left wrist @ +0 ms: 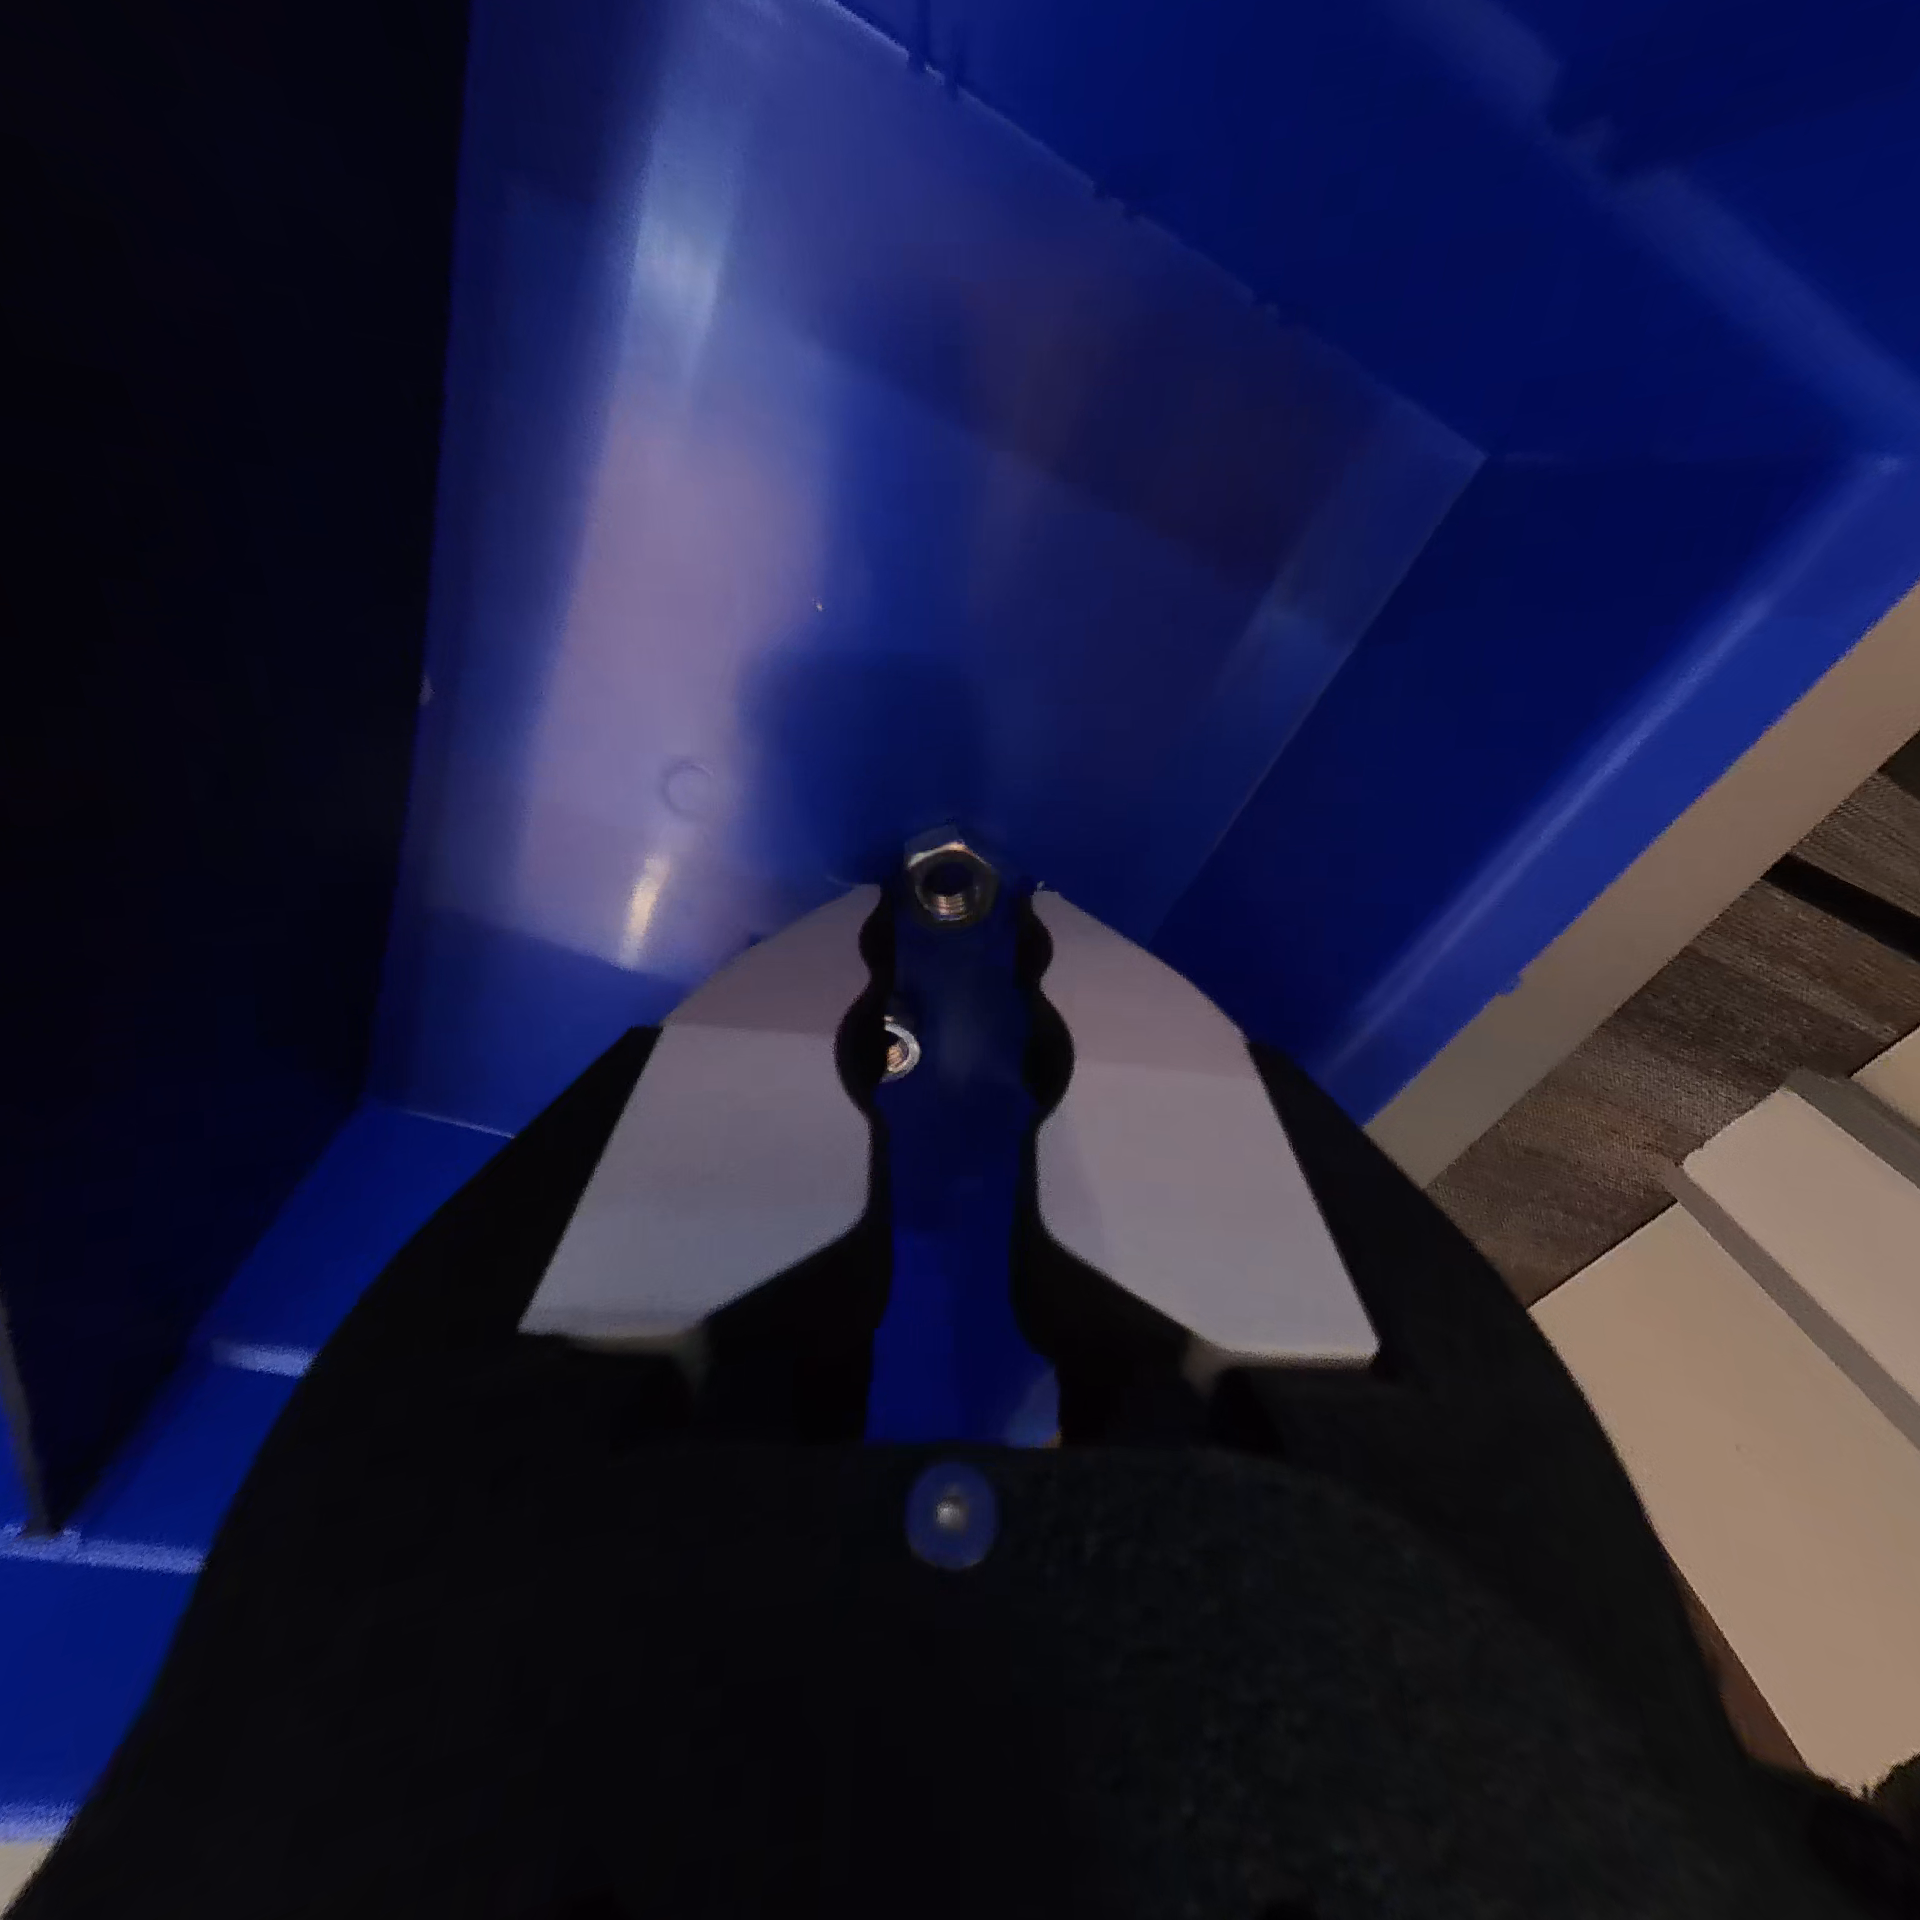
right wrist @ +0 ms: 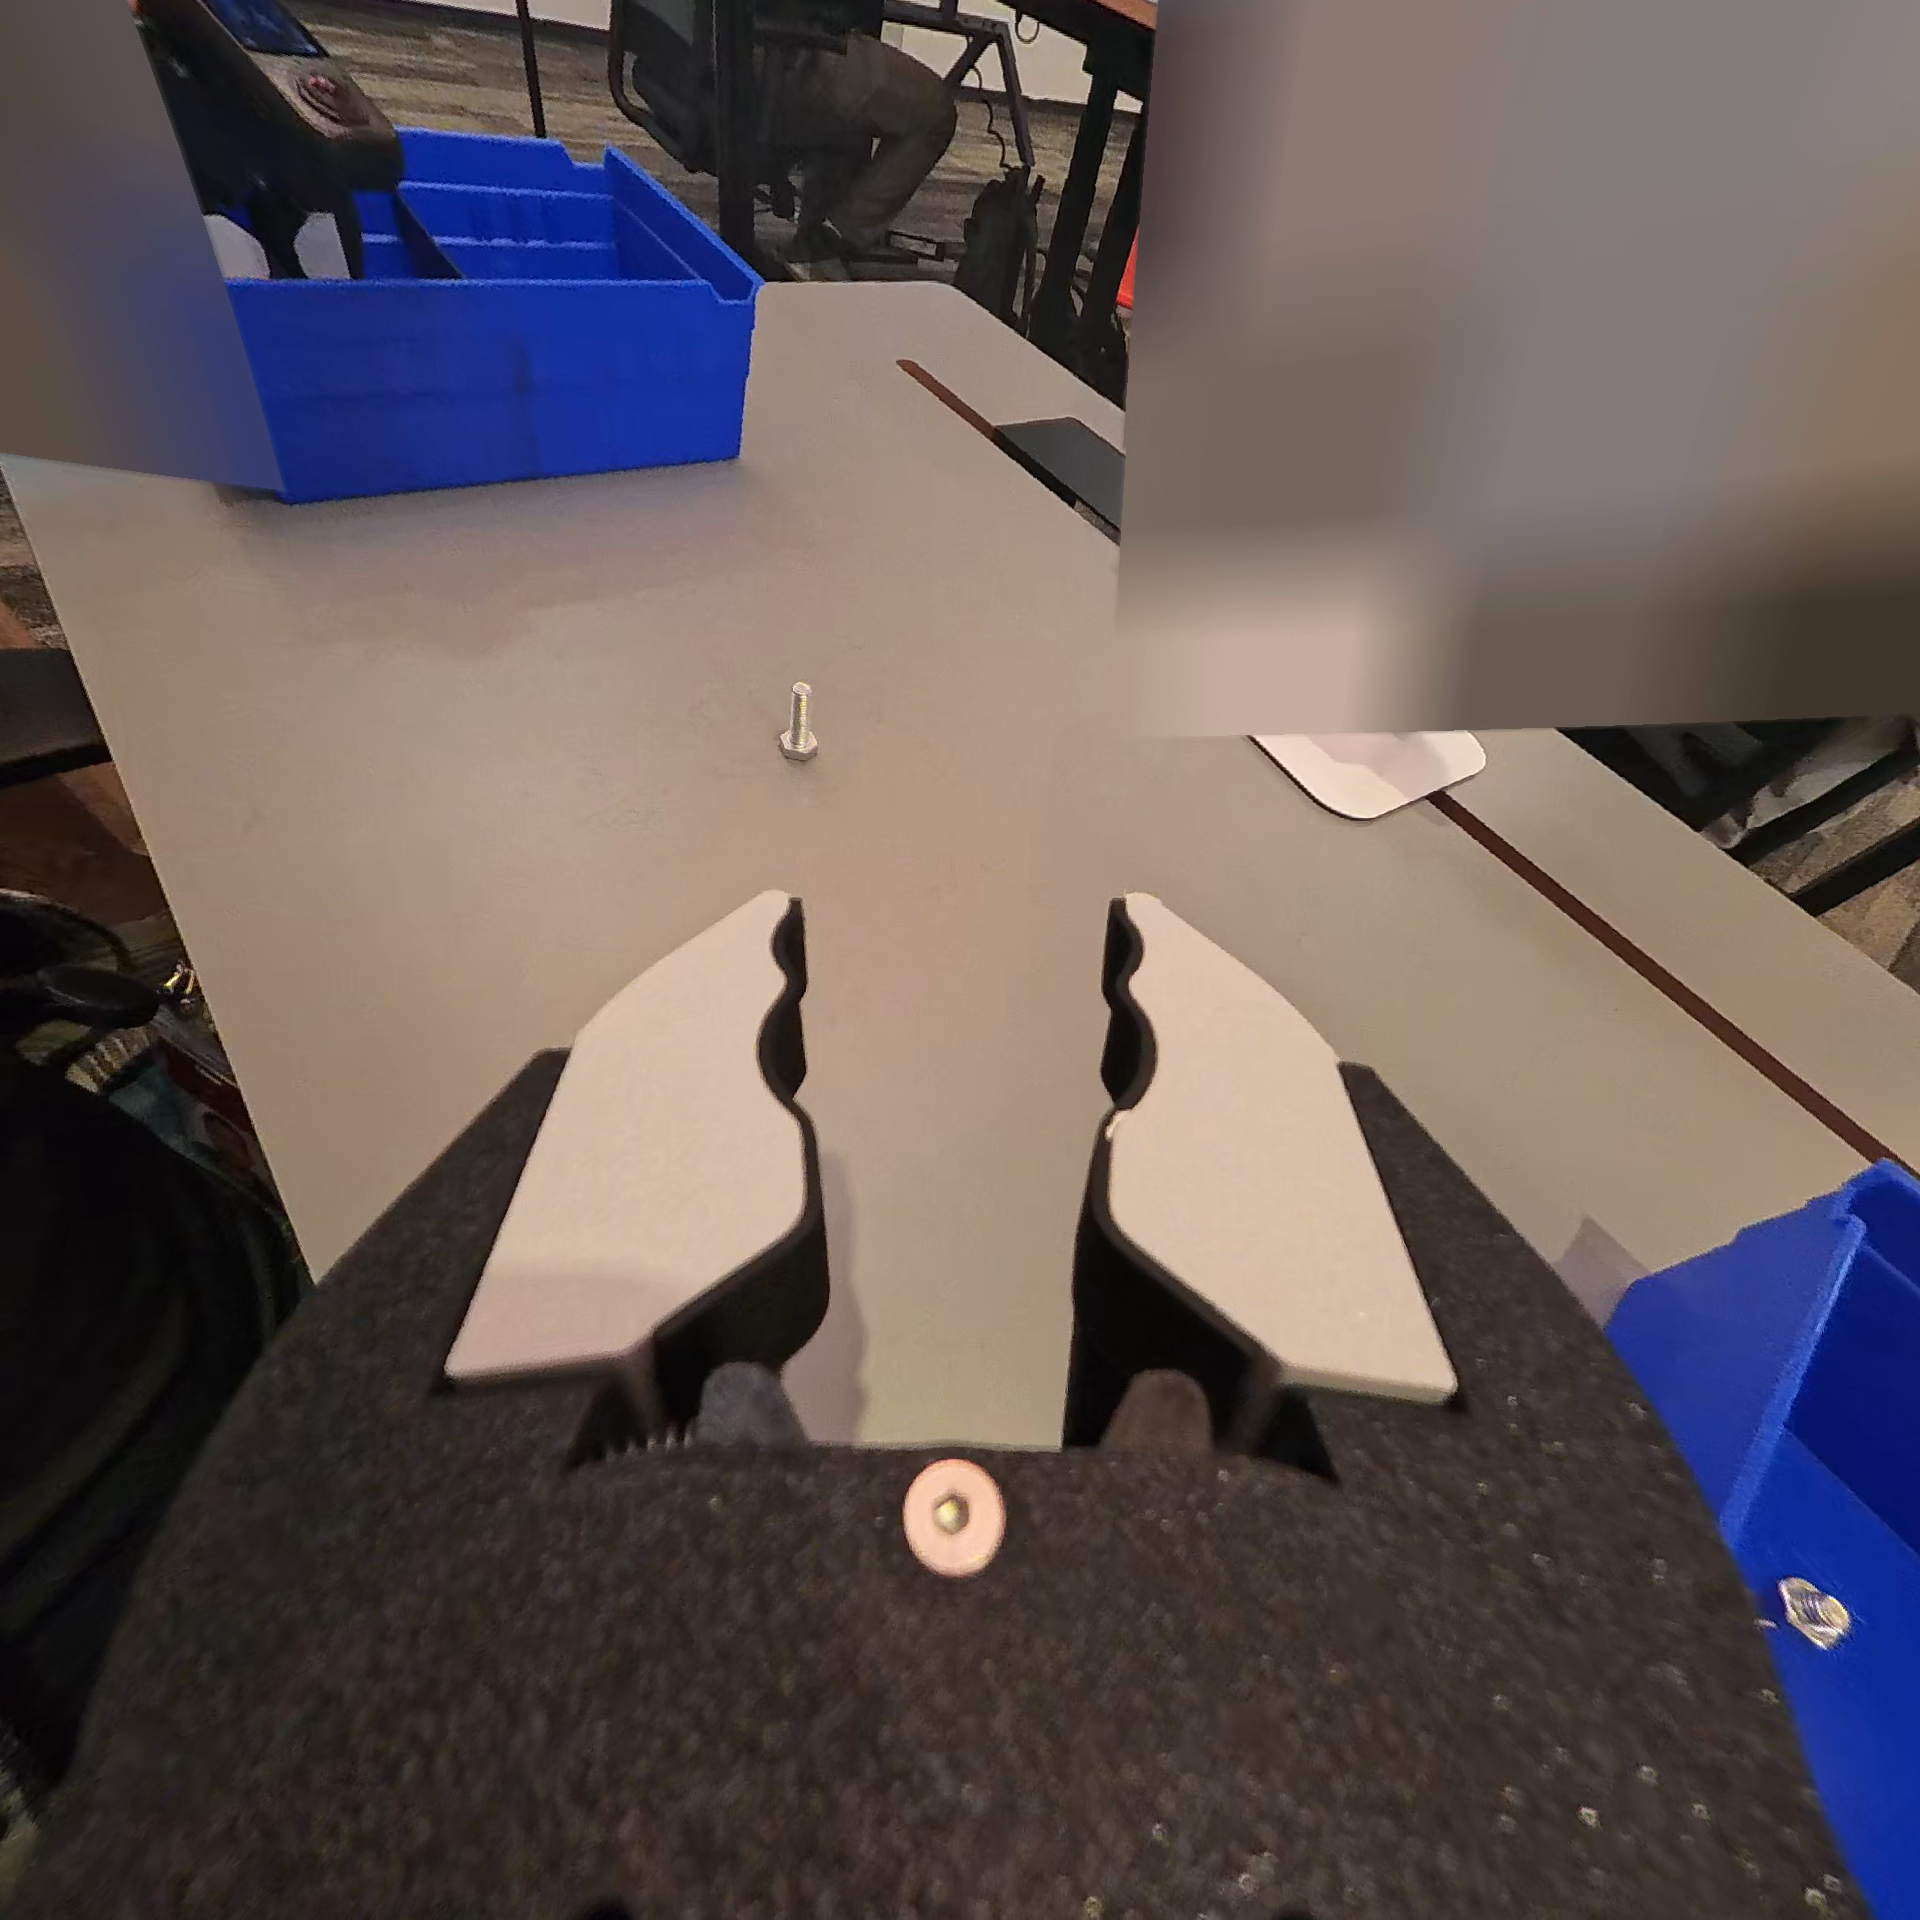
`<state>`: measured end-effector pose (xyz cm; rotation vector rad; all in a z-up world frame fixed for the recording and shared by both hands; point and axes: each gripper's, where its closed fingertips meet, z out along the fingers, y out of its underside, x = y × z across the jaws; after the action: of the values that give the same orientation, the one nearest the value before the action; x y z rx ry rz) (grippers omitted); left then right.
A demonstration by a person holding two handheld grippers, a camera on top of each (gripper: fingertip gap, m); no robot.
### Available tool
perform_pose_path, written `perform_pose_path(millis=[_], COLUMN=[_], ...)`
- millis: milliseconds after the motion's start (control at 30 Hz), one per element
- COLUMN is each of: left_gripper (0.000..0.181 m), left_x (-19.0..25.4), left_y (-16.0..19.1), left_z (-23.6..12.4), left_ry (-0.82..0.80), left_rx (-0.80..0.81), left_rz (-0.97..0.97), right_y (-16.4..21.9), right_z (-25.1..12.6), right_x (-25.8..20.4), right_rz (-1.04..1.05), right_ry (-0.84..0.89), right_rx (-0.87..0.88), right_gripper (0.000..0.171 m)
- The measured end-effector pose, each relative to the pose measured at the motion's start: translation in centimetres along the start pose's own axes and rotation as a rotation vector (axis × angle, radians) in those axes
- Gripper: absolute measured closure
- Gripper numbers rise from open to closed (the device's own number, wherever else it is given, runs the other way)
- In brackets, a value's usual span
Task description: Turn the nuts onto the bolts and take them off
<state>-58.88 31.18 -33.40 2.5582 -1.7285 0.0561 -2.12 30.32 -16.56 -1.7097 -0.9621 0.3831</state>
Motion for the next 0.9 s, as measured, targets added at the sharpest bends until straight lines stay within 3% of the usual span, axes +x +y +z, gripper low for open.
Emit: perform_pose_path(millis=[600,767,900], left_gripper=[0.163,0.163,0.164], left_x=[0.3,0.0,-0.7], left_y=[-0.9,-0.5,-0.2], left_z=[-0.6,-2.2,-5.9], left_ry=[0.024,0.005,-0.054], left_rx=[0.107,0.133,0.177], left_rz=[-0.065,-0.114,-0.154], right_y=[0.2,0.4,0.5], right_z=[-0.2,-0.5,-0.7], right_x=[0.1,0.1,0.1], right_rz=[0.003,0.007,0.006], right_ry=[0.002,0.004,0.005], right_rx=[0.005,0.010,0.007], right_gripper=[0.117,0.117,0.117])
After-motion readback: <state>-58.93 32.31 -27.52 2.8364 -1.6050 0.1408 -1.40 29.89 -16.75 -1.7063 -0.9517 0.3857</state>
